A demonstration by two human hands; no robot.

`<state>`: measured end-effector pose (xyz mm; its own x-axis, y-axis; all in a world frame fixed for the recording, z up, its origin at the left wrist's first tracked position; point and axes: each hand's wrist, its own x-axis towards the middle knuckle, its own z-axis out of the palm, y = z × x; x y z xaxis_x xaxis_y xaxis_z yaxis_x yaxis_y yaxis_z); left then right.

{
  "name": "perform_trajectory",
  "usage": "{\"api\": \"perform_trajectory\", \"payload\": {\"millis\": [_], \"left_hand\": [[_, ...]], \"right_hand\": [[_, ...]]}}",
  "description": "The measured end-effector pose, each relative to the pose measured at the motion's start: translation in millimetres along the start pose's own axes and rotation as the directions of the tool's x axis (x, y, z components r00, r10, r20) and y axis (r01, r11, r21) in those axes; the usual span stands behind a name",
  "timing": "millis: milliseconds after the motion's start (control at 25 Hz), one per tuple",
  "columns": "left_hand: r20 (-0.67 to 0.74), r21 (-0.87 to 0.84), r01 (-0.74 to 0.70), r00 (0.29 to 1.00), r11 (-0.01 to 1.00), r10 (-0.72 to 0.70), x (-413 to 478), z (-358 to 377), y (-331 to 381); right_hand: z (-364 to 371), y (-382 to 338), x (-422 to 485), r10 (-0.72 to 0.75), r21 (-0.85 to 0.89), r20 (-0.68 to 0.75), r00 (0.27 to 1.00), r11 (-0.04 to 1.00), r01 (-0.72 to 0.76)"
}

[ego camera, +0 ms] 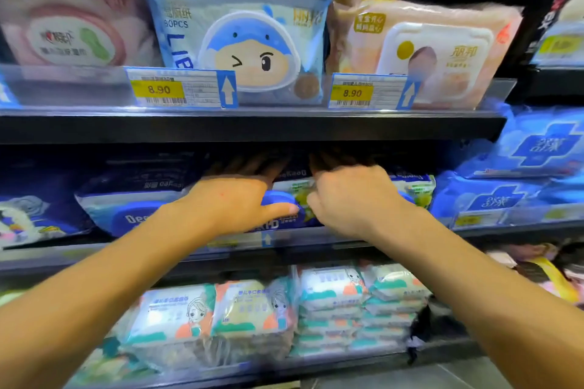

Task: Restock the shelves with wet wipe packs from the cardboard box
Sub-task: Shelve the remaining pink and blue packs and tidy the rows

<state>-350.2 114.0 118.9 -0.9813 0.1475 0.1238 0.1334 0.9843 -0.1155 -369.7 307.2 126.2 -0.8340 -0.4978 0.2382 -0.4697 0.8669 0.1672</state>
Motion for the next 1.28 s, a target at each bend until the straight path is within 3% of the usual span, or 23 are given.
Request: {"api": "perform_trajectory", "payload": {"millis": [200, 360, 440, 520, 600, 720, 840, 960, 1040, 1160, 1280], "left_hand": [[-0.009, -0.040, -0.027, 1.000, 0.999, 0.027, -1.7, -3.0, -0.2], [-0.047, 0.074, 0.043, 0.998, 0.996, -0.039, -27.9, -7.4, -33.0], [-0.032, 0.142, 0.086, 0.996, 0.986, -0.082, -35.3, -5.8, -41.8], [0.004, 0.109, 0.036, 0.999, 0.993, -0.036, -28.2, -5.3, -38.4], [0.070, -0.004, -0.034, 0.997, 0.999, 0.034, -19.2, -11.4, -38.5], [0.112, -0.220, -0.027, 0.992, 0.975, 0.053, -14.4, -9.9, -69.5], [0.092, -0.087, 0.032, 0.995, 0.996, -0.024, -12.2, 9.1, -70.6], [0.129, -0.147, 0.015, 0.992, 0.989, 0.004, -25.3, -7.4, -77.3], [0.175, -0.080, 0.051, 0.984, 0.995, -0.036, -49.8, -23.4, -104.5], [0.203, 0.217, 0.123, 0.965, 0.968, -0.167, -86.8, -28.7, -126.3], [0.230, 0.131, 0.115, 0.963, 0.985, -0.143, -87.1, -31.2, -123.2]], "right_hand": [[16.7, 9.0, 9.4, 0.159, -0.084, 0.041, 0.986, 0.984, -0.155], [2.7, 10.7, 14.6, 0.174, 0.150, 0.165, 0.971, 0.969, -0.199], [-2.7, 4.4, 17.0, 0.091, 0.255, 0.171, 0.981, 0.958, -0.133], [-4.8, -11.8, 27.2, 0.000, 0.308, 0.119, 0.993, 0.951, -0.037], [-3.3, -28.5, 41.7, -0.036, 0.336, 0.073, 0.997, 0.942, 0.009], [5.3, -35.9, 55.4, -0.009, 0.276, 0.052, 0.999, 0.961, -0.005], [15.4, -32.0, 57.1, 0.013, 0.209, 0.109, 0.994, 0.977, -0.036], [5.7, -36.4, 54.2, 0.049, 0.188, 0.135, 0.990, 0.979, -0.074], [-3.5, -39.3, 43.8, 0.049, 0.137, 0.148, 0.988, 0.988, -0.070], [-17.5, -68.9, 27.0, -0.061, 0.058, 0.109, 0.992, 0.997, 0.055], [-17.4, -119.7, 49.4, -0.226, 0.091, 0.038, 0.973, 0.971, 0.222]]}}
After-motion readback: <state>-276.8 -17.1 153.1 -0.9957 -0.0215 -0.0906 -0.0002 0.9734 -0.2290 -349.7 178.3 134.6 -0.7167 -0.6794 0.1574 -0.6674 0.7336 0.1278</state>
